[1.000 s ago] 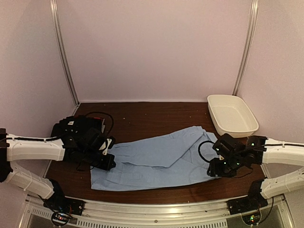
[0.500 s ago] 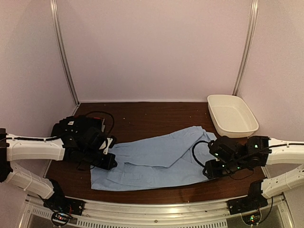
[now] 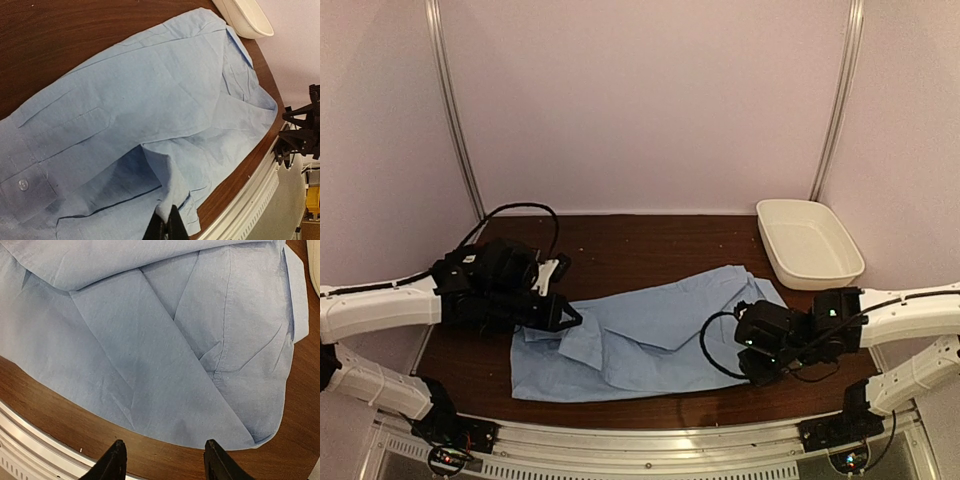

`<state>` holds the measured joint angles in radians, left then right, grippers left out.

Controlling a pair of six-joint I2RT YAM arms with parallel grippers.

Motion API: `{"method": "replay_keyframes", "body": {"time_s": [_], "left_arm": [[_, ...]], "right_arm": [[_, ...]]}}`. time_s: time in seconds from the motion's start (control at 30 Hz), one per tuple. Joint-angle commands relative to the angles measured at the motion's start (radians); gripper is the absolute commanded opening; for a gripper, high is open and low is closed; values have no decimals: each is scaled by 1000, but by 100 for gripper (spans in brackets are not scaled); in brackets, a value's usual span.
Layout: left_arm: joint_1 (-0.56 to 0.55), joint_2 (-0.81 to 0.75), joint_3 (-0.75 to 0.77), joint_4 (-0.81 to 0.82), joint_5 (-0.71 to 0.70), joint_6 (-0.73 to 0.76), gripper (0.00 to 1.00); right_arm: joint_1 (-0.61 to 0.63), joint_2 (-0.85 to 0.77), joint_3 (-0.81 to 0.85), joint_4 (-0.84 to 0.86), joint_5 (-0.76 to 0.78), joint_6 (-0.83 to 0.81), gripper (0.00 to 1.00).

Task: Fold and stack the long sleeve shirts
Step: Smooth out the rectangle-folded shirt at the center of the board.

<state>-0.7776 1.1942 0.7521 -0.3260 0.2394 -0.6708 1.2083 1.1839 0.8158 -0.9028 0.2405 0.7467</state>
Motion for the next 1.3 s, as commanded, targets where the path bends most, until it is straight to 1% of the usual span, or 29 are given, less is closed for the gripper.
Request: {"method": "replay_keyframes", "body": {"time_s": [0.0,0.07,0.27,0.37,0.53,0.63,0.77,0.97,1.2,1.27], "left_arm": [[7,-47,49,94,113,-43,0],[7,-57,50,107,142,-55,0],[6,-80,20,102,125,-66,0],[6,-66,10,101,147,-63,0],[-52,-20,61,106,209,-29,0],[-113,15,121,109,240,10,0],[-172,63,206,181,316,19,0],[-184,146,373,316,430,-18,0],[-184,271,628,319,453,-1,0],[-184,320,711,296,443,10,0]], "right_arm": [[10,-27,-30,1,49,0,54],[10,-48,-45,12,43,13,54],[11,-99,-69,11,28,31,54],[11,-115,-70,15,36,39,54],[9,-132,-71,-6,80,91,55],[-6,-148,-65,-33,97,139,56],[-33,-184,-61,-61,114,185,56],[-49,-232,-56,-62,114,205,56],[-53,-249,-51,-84,114,215,57],[-53,-267,-45,-90,120,220,57]]}}
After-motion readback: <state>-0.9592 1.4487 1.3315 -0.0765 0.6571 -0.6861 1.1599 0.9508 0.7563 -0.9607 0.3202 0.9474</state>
